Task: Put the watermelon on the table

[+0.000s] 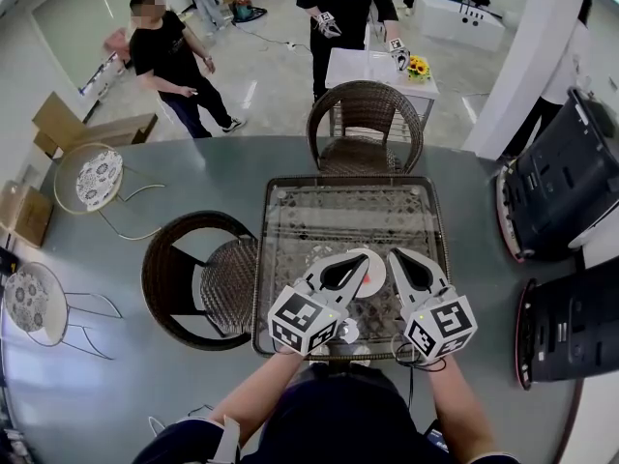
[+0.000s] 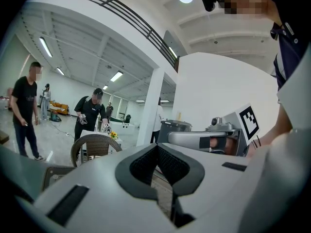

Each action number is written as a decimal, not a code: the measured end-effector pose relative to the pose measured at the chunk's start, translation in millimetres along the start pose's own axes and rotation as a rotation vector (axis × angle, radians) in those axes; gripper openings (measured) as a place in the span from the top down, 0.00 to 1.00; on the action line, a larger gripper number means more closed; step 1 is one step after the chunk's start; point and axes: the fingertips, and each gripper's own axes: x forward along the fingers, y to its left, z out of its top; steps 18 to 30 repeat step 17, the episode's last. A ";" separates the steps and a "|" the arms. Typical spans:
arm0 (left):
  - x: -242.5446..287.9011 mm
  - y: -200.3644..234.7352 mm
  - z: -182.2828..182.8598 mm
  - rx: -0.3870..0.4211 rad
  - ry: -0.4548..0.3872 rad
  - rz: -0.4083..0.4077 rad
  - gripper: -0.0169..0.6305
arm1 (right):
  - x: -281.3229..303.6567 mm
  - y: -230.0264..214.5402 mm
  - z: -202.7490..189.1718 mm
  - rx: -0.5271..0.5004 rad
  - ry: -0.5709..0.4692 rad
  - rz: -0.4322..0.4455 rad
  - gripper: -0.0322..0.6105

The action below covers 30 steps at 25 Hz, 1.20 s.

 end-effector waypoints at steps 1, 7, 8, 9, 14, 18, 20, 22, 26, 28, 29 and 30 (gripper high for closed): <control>0.1 -0.2 0.1 0.001 0.000 0.001 0.97 | -0.2 0.0 0.3 -0.001 -0.001 0.001 0.95; -0.3 -1.7 -1.8 -0.001 0.005 0.000 0.97 | -2.4 0.1 -1.1 -0.002 0.003 -0.003 0.95; -0.1 -2.1 -2.1 -0.001 0.006 0.000 0.97 | -2.9 -0.2 -1.1 -0.003 0.003 -0.004 0.95; 0.1 -2.6 -2.1 -0.001 0.006 0.000 0.97 | -3.3 -0.4 -0.7 -0.005 0.002 -0.003 0.95; 1.2 -5.5 -1.1 -0.003 0.007 -0.005 0.97 | -4.9 -1.1 1.1 -0.006 0.003 -0.005 0.95; 0.4 -5.9 -1.1 -0.005 0.006 -0.006 0.97 | -4.6 0.1 1.2 -0.006 0.002 -0.003 0.95; 0.4 -5.9 -1.1 -0.005 0.006 -0.006 0.97 | -4.6 0.1 1.2 -0.006 0.002 -0.003 0.95; 0.4 -5.9 -1.1 -0.005 0.006 -0.006 0.97 | -4.6 0.1 1.2 -0.006 0.002 -0.003 0.95; 0.4 -5.9 -1.1 -0.005 0.006 -0.006 0.97 | -4.6 0.1 1.2 -0.006 0.002 -0.003 0.95; 0.4 -5.9 -1.1 -0.005 0.006 -0.006 0.97 | -4.6 0.1 1.2 -0.006 0.002 -0.003 0.95; 0.4 -5.9 -1.1 -0.005 0.006 -0.006 0.97 | -4.6 0.1 1.2 -0.006 0.002 -0.003 0.95; 0.4 -5.9 -1.1 -0.005 0.006 -0.006 0.97 | -4.6 0.1 1.2 -0.006 0.002 -0.003 0.95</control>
